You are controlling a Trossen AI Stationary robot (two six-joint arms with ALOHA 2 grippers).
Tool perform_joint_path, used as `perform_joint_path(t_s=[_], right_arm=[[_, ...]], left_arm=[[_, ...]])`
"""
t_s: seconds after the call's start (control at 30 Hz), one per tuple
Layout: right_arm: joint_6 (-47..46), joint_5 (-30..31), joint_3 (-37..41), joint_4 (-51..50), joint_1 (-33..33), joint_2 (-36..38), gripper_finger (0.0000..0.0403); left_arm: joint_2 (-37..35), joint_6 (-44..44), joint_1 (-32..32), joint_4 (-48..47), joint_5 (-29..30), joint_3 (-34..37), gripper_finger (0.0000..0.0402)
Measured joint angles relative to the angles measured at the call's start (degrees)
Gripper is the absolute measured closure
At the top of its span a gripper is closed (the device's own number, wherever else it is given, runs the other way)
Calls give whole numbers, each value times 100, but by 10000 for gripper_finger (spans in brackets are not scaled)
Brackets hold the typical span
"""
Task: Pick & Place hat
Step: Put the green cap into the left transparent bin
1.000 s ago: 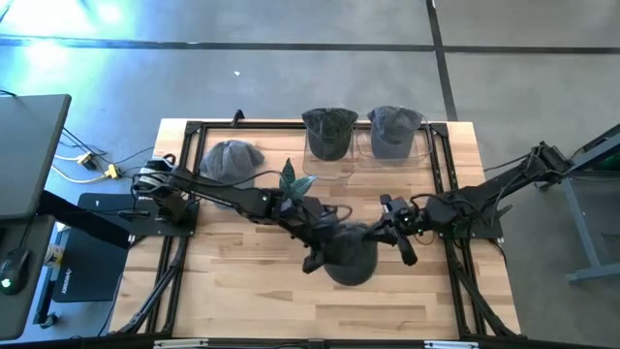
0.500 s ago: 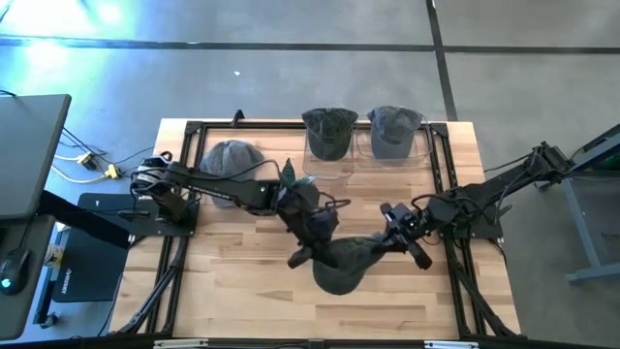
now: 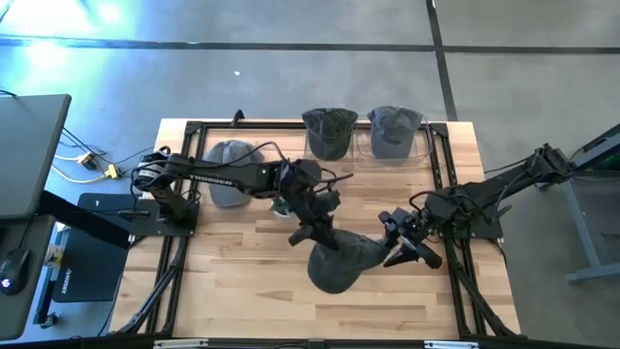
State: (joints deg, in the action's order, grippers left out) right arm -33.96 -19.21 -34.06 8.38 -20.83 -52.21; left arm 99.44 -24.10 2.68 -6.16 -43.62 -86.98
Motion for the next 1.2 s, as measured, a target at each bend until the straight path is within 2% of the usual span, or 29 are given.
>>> perform_joint_path(t_s=[0.13, 0.23, 0.3, 0.4, 0.5, 0.6, 0.67, 0.73, 0.8, 0.97, 1.03, 1.1, 1.2], right_arm=[[859, 114, 0, -87, 23, -9, 193], [1383, 607, 0, -290, 32, -144, 177], [1516, 581, 0, -169, 122, -318, 175], [1241, -29, 0, 400, 270, -537, 180], [519, -820, 0, 926, 361, -632, 191], [-384, -1533, 0, 1306, 356, -596, 205], [-787, -1746, 0, 1485, 291, -543, 218], [-842, -1667, 0, 1588, 209, -483, 239], [-686, -1338, 0, 1630, 103, -457, 270], [-447, -786, 0, 1684, -91, -459, 380], [-479, -745, 0, 1788, -134, -443, 391], [-583, -663, -24, 1855, -147, -430, 382], [-428, -618, -189, 1788, -135, -431, 391]], left_arm=[[0, -37, -55, 28, -1, 0, 400], [0, -42, -48, 220, 1, 0, 400], [0, -44, -44, 415, 2, 0, 400], [0, -120, -40, 481, 0, -2, 400], [0, -188, -42, 475, 1, -2, 400], [0, -190, -42, 477, 4, -2, 401], [0, -194, -40, 516, 6, -2, 401], [0, -312, -6, 645, 22, -2, 401], [0, -472, 4, 863, 16, -2, 401], [0, -789, 43, 1123, -67, -2, 401], [0, -857, 36, 1123, -82, -2, 401], [0, -929, 34, 1162, -49, -2, 397], [0, -1146, 34, 1386, -50, -2, 369]])
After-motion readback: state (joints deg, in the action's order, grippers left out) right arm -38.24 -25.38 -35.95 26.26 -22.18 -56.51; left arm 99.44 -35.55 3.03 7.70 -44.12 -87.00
